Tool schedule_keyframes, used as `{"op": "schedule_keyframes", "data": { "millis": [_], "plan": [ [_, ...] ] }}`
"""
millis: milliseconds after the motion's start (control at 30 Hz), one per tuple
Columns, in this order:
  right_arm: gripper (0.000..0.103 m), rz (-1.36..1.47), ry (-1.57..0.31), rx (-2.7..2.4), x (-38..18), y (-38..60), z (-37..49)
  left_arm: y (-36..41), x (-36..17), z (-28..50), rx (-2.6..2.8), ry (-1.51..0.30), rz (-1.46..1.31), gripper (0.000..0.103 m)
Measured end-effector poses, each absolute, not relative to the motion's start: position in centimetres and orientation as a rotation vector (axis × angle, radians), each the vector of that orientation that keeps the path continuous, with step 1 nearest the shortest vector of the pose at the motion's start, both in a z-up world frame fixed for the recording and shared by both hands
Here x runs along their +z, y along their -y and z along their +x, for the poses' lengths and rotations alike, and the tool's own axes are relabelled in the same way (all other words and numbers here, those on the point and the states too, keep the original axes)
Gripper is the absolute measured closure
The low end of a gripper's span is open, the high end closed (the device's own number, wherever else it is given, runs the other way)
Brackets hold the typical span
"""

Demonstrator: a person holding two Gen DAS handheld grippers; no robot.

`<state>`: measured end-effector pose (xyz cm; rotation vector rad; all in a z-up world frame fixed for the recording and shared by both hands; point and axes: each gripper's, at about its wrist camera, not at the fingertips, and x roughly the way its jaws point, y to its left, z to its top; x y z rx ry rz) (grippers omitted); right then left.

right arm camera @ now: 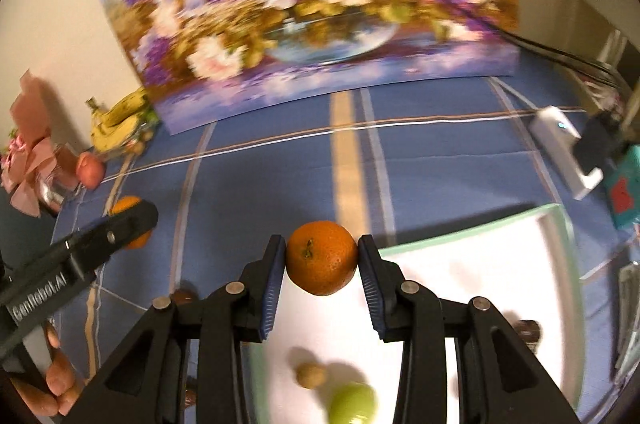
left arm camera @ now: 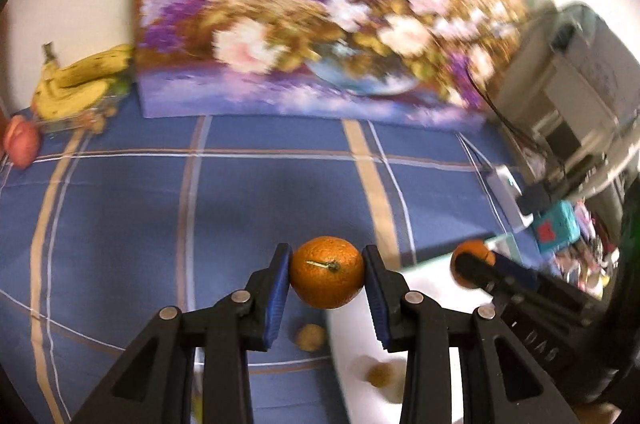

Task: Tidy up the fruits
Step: 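Carry the orange and mandarin over the white tray and open both tools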

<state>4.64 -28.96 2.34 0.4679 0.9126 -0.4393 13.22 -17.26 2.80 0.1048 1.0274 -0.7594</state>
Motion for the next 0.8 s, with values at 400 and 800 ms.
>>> {"op": "schedule_keyframes", "data": {
  "millis": [400, 800],
  "plan": [
    [0.064, 0.466, -0.894, -0.542, 2.9, 32.7, -0.2, 22.2, 0.8, 9.1, -0.811, -1.068, 0.244, 0.065],
    [0.064, 0.493, -0.93, -0.558, 1.5, 34.1, -1.1, 23.2, -2.6, 8.9, -0.781, -1.146, 0.308, 0.065]
  ]
}}
